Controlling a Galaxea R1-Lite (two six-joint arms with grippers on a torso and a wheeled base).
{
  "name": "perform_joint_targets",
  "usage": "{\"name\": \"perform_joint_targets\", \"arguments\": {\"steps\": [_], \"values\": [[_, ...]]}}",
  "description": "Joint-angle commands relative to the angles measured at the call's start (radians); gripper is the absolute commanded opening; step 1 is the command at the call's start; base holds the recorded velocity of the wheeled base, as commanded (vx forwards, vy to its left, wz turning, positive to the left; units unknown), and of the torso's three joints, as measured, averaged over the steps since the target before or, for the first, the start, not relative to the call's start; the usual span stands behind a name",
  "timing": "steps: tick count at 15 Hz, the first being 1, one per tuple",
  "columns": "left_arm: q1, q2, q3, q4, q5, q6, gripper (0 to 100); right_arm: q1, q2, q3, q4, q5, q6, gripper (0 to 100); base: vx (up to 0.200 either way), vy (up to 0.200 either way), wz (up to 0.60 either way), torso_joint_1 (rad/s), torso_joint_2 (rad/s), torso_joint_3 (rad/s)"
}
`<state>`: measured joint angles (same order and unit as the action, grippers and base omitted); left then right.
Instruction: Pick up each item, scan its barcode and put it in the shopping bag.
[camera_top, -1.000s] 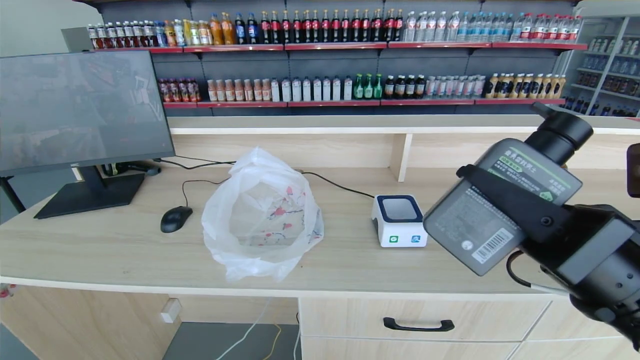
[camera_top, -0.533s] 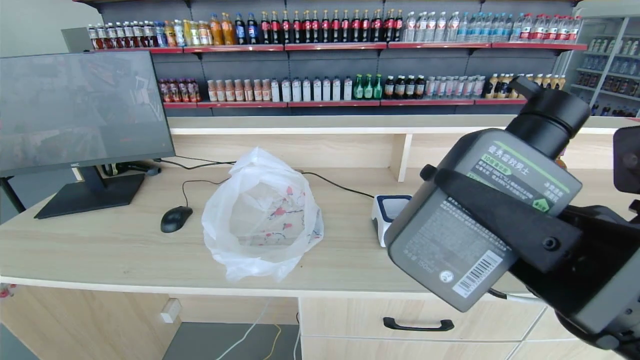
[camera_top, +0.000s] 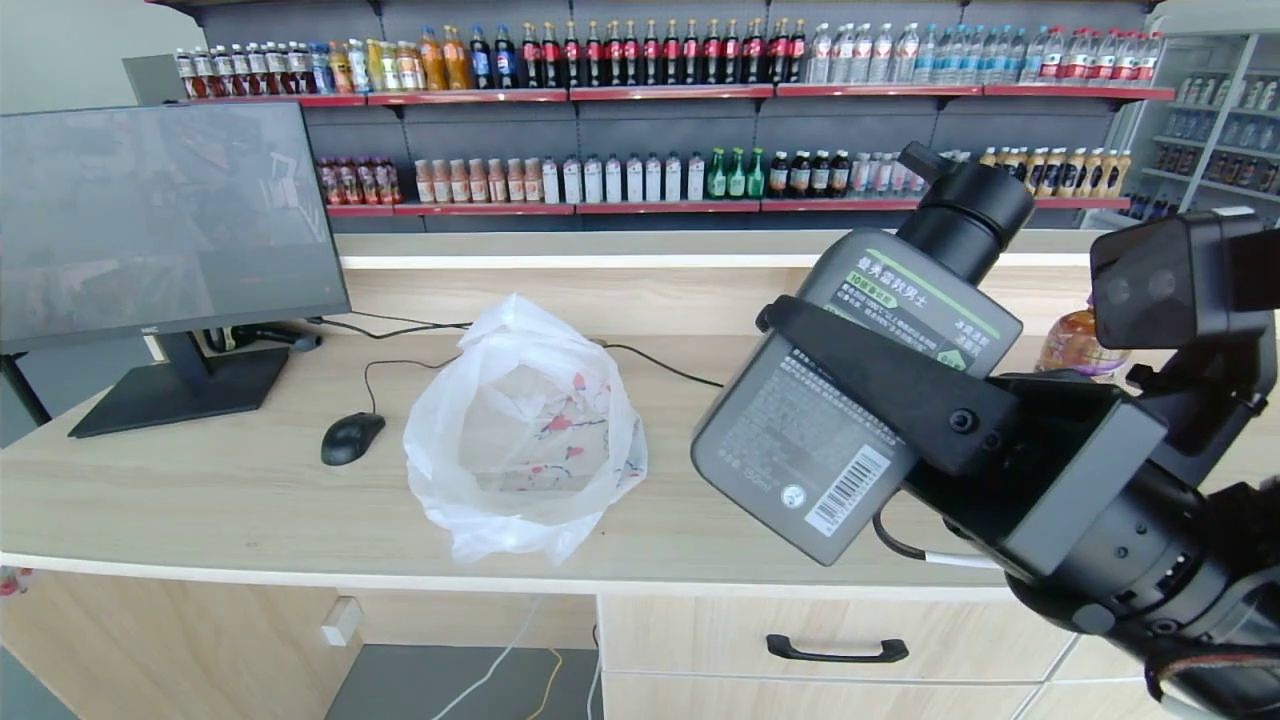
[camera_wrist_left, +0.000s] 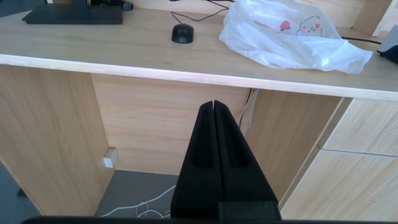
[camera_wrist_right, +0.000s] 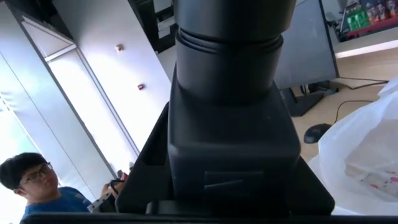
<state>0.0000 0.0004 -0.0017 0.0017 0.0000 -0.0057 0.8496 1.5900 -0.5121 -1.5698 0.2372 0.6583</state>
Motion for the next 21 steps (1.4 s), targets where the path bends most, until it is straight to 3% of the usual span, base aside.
{"name": "perform_joint_targets", "arguments": {"steps": [1,21], "values": [[0.000,0.000,0.000,0.000,0.000,0.000,0,0.000,0.019,-0.006,-0.001,0.001,-0.002,0,0.000,0.000,0.00,0.000,0.00,0.000],[0.000,0.000,0.000,0.000,0.000,0.000,0,-0.003,-0.015,0.032,-0.001,0.001,-0.022,0,0.000,0.000,0.00,0.000,0.00,0.000]]}}
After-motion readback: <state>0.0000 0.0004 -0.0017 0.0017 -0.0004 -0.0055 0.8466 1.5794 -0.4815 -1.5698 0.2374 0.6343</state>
